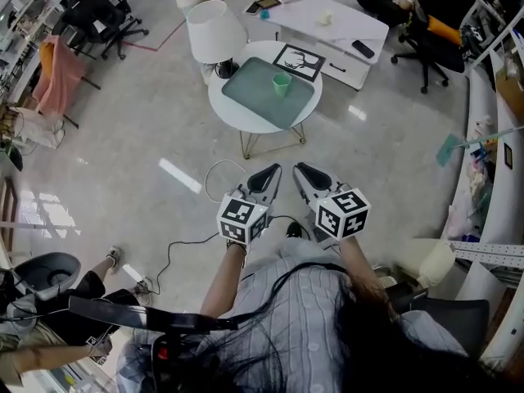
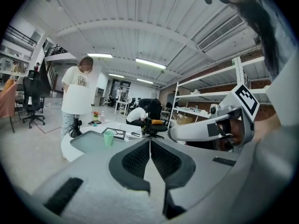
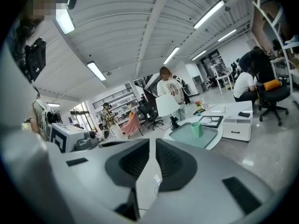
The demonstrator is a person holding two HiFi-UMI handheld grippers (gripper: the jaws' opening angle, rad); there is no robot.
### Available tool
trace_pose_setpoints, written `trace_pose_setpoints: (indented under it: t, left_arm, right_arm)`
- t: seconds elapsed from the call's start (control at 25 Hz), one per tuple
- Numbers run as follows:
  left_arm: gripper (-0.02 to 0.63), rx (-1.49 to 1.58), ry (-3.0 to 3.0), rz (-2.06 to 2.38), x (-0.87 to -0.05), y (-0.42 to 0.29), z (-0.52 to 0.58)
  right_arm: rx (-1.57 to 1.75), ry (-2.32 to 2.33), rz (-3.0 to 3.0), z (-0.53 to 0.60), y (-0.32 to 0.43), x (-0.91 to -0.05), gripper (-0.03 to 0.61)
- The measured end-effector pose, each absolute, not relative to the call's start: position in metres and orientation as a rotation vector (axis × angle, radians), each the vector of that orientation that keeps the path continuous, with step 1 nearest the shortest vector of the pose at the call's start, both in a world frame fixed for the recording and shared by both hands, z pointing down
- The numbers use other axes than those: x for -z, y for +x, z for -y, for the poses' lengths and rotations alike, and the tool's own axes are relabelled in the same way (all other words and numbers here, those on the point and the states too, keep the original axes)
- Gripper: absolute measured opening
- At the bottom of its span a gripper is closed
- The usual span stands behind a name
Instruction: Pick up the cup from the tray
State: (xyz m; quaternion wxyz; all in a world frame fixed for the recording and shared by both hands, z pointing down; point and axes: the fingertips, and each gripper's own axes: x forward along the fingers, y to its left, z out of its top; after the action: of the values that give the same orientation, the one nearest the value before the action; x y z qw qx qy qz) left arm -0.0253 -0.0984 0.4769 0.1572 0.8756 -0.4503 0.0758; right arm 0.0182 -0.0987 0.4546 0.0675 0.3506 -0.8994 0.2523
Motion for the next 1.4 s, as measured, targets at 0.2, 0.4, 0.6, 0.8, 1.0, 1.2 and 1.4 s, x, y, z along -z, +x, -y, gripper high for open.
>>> trace_pose_setpoints:
  t: [0.2,0.4,0.6,0.8,1.0,1.2,1.4]
  left_arm:
    - [0.015,-0.219,2.493,1.325,-0.474,-0.018,0.118]
    - [0.015,-0.236,2.483,1.331,-0.476,-0.014,0.131]
    - [0.015,-0.253,2.473,1.332,-0.477,-0.015,0.145]
    - [0.015,-0.248,2.477,1.324,-0.478,-0.018,0.166]
    - [0.015,-0.259,2.493,1.308,-0.483,-0.027,0.198]
    - [0.015,-0.284,2.486,1.272,-0.493,-0.043,0.237]
    - [0.015,-0.294,2.494,1.234,-0.497,-0.057,0.279]
  right_arm:
    - [-0.779,1.027,2.719,0.121,0.026,-0.462,0.058]
    - [-0.805,1.02,2.706,0.132,0.033,-0.471,0.058]
    - [-0.824,1.022,2.703,0.142,0.036,-0.473,0.058]
    - [-0.836,1.037,2.686,0.159,0.035,-0.478,0.058]
    - [-0.853,1.065,2.654,0.191,0.03,-0.492,0.058]
    - [-0.867,1.084,2.636,0.233,0.014,-0.499,0.058]
    - [-0.896,1.12,2.59,0.277,0.0,-0.518,0.058]
